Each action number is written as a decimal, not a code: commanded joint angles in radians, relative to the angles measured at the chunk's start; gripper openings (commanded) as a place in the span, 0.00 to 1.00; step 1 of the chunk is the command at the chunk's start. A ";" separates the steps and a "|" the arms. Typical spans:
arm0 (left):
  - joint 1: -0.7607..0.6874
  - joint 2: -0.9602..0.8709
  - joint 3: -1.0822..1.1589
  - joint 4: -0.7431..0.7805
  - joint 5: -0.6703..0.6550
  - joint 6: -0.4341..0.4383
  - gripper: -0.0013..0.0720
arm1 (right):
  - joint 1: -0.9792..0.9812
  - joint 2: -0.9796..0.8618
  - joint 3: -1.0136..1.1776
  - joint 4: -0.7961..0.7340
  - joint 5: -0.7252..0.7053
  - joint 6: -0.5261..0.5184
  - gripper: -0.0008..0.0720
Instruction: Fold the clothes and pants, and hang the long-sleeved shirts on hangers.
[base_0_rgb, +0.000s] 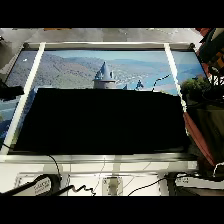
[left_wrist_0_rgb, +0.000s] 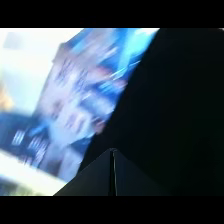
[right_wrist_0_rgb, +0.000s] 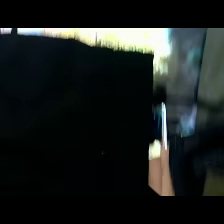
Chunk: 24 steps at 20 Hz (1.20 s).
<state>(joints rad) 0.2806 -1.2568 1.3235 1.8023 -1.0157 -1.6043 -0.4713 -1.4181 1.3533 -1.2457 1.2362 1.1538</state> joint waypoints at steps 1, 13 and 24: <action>-0.060 0.106 -0.021 -0.098 -0.070 0.262 0.03 | -0.018 0.111 -0.055 -0.056 0.225 0.088 0.04; 0.056 0.158 -0.203 -0.578 -0.122 0.389 0.82 | -0.097 0.723 -0.793 -0.224 0.173 0.539 0.81; 0.058 0.158 -0.203 -0.572 -0.072 0.357 0.82 | -0.097 0.600 -0.930 -0.122 -0.228 0.896 0.69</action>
<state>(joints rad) 0.3374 -1.0992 1.1213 1.2282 -1.1198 -1.2236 -0.5682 -0.7666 0.4515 -1.4010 1.1366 1.9938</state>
